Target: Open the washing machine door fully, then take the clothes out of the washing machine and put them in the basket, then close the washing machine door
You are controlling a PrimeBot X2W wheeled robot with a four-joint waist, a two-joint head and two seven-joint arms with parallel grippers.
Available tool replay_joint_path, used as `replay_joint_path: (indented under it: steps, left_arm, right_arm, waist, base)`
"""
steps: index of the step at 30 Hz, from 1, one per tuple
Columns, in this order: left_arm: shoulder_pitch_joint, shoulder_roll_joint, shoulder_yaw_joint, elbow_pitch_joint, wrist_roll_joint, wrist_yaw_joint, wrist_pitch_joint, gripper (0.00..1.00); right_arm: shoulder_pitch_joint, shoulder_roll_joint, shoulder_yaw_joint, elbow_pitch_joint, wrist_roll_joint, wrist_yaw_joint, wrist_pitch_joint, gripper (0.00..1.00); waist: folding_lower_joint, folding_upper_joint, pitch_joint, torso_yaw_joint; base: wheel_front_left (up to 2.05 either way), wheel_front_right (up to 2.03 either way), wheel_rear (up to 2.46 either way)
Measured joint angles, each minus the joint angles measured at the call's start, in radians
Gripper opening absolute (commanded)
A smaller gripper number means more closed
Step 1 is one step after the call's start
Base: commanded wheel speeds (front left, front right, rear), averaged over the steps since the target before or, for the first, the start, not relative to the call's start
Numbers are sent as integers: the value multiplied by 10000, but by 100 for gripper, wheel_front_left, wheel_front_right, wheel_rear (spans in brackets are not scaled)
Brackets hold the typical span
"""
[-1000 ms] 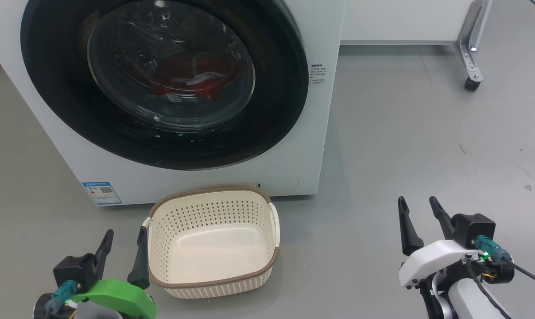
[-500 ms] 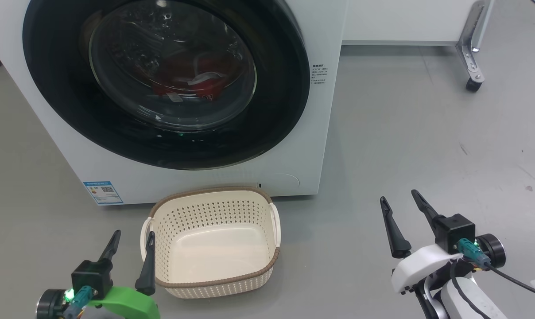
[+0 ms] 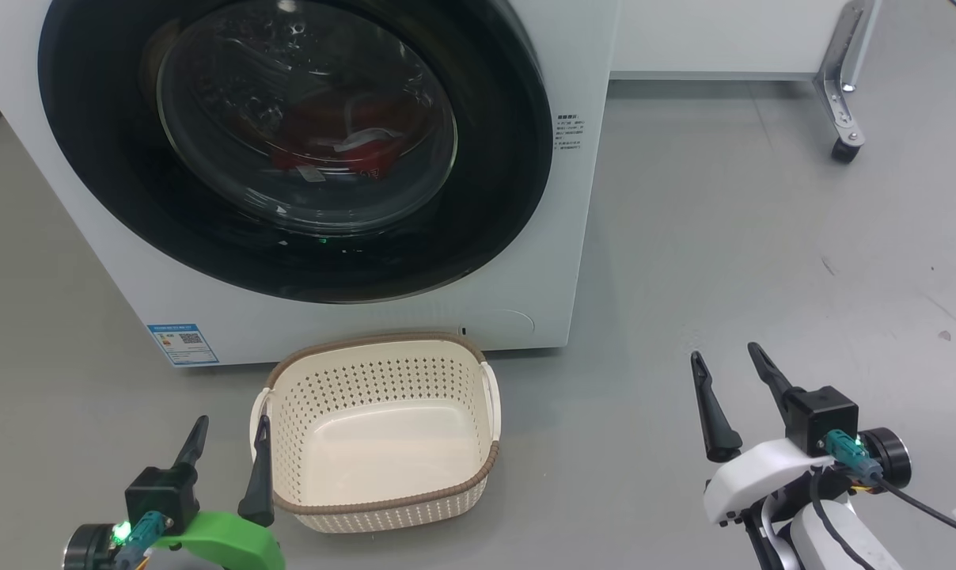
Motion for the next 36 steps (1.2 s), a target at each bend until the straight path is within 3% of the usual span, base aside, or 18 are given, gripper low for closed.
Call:
replay_joint_path:
  steps: [29,30,31,36]
  left_arm:
    - [-2,-236,213,69,6,142,0,100]
    - [-2,-236,213,71,13,142,0,100]
    - [-2,-238,217,71,15,142,0,100]
    - [-5,-251,228,71,25,167,0,100]
  right_arm:
    - [337,313,-314,-21,10,10,0,100]
    - [342,320,-314,-21,10,10,0,31]
    - [348,326,-316,-19,10,12,0,0]
    - [373,337,-405,-4,12,102,0,0]
  waist:
    - [0,0,22,92]
    - [0,0,24,91]
    - [0,0,26,90]
    - [0,0,29,100]
  base:
    - [0,0,0]
    - [0,0,0]
    - [0,0,0]
    - [0,0,0]
